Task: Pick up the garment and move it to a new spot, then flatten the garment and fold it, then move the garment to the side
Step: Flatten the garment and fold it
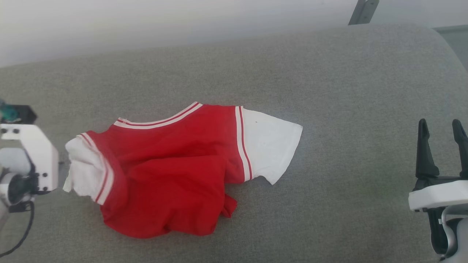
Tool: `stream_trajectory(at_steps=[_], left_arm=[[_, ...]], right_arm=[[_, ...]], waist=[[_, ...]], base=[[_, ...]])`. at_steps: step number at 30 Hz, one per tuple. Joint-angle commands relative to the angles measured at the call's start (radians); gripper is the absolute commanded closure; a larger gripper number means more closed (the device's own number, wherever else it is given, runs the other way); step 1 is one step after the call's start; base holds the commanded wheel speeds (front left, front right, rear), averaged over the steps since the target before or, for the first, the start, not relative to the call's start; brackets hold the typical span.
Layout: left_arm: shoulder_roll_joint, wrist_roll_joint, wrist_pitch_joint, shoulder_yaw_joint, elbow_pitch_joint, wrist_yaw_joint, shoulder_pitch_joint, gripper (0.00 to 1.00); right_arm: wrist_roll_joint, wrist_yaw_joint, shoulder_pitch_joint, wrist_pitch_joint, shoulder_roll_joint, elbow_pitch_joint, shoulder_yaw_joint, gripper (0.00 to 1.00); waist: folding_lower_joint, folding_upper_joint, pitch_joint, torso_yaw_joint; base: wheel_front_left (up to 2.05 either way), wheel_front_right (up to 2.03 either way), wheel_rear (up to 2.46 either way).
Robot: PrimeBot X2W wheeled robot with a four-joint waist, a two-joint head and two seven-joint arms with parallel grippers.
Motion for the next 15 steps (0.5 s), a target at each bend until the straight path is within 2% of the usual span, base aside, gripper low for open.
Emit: stream_trajectory(at_steps=[1,8,11,15], left_arm=[[-0.003,-0.003,-0.015,0.008,0.022,0.003,0.015,0.00],[-0.032,-0.045,-0.067,0.050,0.115,-0.010,-0.001,0.00],[-0.041,-0.074,-0.045,0.067,0.119,-0.009,-0.017,0.00],[-0.059,-0.108,0.037,0.069,0.081,0.005,-0.030,0.00]], right_arm=[[-0.003,-0.001,-0.008,0.003,-0.004,-0.006,-0.001,0.00],[-0.004,-0.001,-0.005,0.006,-0.009,-0.013,-0.009,0.00],[-0.007,-0.001,0.004,0.009,-0.010,-0.018,-0.014,0.00],[-0.010,-0.001,0.014,0.016,-0.011,-0.028,-0.020,0.00]], waist=[[0.0000,0.0000,0.003,0.000],[0.0000,0.0000,0.010,0.007],[0.0000,0.0000,0.007,0.012],[0.0000,0.0000,0.003,0.020]], base=[[0.00,0.00,0.00],[0.00,0.00,0.00],[0.00,0.00,0.00],[0.00,0.00,0.00]])
